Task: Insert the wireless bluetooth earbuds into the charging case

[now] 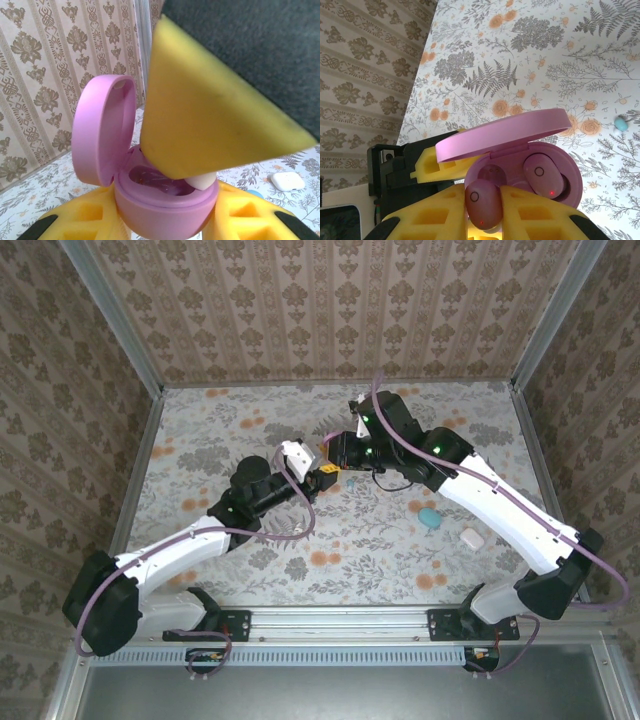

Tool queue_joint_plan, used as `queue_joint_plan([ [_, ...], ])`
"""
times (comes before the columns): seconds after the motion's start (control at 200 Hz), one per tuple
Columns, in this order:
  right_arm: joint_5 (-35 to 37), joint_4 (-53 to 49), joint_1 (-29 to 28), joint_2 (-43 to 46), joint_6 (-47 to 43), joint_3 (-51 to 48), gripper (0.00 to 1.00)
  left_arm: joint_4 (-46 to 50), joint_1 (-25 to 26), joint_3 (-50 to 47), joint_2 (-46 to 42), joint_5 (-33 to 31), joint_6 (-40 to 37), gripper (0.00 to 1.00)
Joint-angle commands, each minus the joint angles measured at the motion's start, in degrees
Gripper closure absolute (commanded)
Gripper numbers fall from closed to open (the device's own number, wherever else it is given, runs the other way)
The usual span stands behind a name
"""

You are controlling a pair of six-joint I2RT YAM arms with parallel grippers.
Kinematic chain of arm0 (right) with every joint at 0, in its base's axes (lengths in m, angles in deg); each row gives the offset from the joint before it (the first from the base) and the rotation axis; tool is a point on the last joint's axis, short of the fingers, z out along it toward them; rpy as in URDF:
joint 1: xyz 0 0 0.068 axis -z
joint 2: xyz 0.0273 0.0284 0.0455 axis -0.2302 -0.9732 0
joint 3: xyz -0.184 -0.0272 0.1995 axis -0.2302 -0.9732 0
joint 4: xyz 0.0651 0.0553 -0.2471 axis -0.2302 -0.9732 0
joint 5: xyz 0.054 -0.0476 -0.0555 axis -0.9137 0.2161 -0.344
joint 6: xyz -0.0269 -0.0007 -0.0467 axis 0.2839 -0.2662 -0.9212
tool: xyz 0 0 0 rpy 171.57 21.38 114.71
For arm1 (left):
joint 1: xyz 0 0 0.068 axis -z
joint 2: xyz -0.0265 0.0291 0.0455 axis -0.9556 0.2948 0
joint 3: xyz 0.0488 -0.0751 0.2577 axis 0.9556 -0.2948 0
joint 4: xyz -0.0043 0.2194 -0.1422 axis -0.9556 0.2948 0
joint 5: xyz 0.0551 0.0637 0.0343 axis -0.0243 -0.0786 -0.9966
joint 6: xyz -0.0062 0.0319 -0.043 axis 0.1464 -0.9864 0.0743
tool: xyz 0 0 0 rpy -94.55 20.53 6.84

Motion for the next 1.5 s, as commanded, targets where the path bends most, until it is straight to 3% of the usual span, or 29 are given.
queue_joint_plan([
  [0.0,1.9,0.6,-0.3,-0.8,0.6,0.9,0.78,-2.4,0.7,0.8,-0.5,-0.2,-1.3,0.69],
  [0.605,6.5,-0.5,-2.7,-1.7,-1.8,0.8,0.78,-3.5,0.8,0.8,-0.8,-2.1,1.0,0.69],
  [0.855,7.5,-1.0,-3.1,-1.4,-2.2,0.9,0.73,-4.0,0.8,0.8,-1.0,-2.6,1.3,0.69],
  [1.495,8.9,-5.1,-3.4,-0.9,-3.4,3.5,0.71,-5.1,0.7,1.1,-0.5,-3.2,1.9,0.69],
])
